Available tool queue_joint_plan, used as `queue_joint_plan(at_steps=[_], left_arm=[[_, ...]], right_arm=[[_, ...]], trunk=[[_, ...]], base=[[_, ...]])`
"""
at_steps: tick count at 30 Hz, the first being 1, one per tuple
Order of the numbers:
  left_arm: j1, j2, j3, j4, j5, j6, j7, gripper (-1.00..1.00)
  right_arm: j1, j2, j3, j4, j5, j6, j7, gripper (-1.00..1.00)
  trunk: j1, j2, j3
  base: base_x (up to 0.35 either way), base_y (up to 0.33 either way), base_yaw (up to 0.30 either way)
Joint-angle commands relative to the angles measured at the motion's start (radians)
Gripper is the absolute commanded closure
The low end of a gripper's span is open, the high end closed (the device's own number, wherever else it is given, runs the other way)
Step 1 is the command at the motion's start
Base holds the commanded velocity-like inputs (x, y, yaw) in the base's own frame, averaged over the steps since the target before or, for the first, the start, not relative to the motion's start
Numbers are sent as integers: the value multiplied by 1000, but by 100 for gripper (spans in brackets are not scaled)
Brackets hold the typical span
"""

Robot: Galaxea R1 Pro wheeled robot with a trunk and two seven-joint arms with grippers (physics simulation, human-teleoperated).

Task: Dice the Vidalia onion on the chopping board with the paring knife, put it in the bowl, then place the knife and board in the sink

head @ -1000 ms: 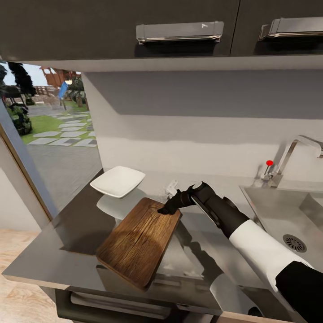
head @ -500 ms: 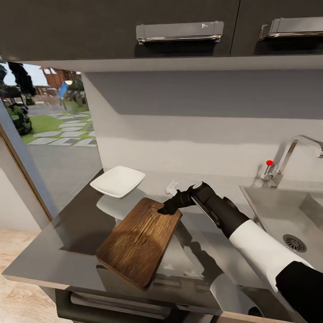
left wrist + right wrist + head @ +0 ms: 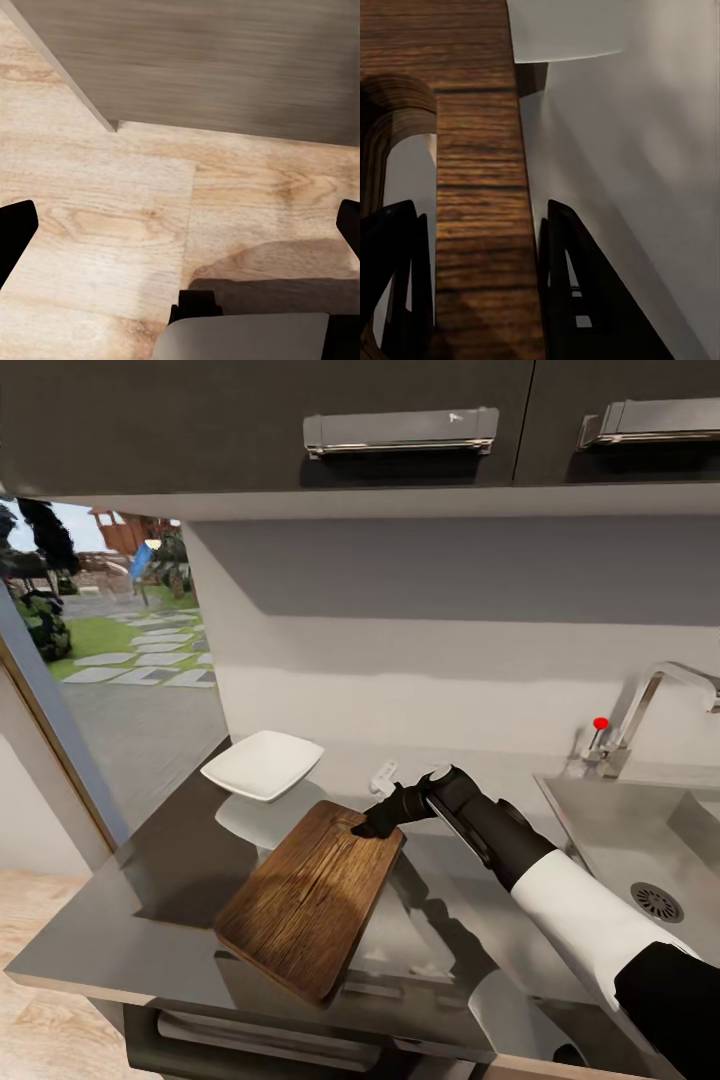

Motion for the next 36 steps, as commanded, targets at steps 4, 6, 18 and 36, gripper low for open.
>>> queue_joint_plan(at_steps=[4, 6, 18, 36], left_arm=[[0, 0, 0, -2, 2, -1, 0, -100], [0, 0, 0, -2, 2, -1, 0, -100], [0, 0, -1, -3, 2, -3, 0, -100], [0, 0, 1, -3, 2, -3, 0, -100]], right_arm=[[0, -1, 5, 7, 28, 2, 5, 100], [0, -1, 4, 7, 27, 2, 5, 100], [0, -1, 5, 6, 27, 3, 5, 100], [0, -1, 4, 7, 27, 3, 7, 100]], trunk=[[0, 0, 4], [0, 0, 7], [0, 0, 26], [-31, 56, 79]], base=[[0, 0, 0], [0, 0, 0], [0, 0, 0], [0, 0, 0]])
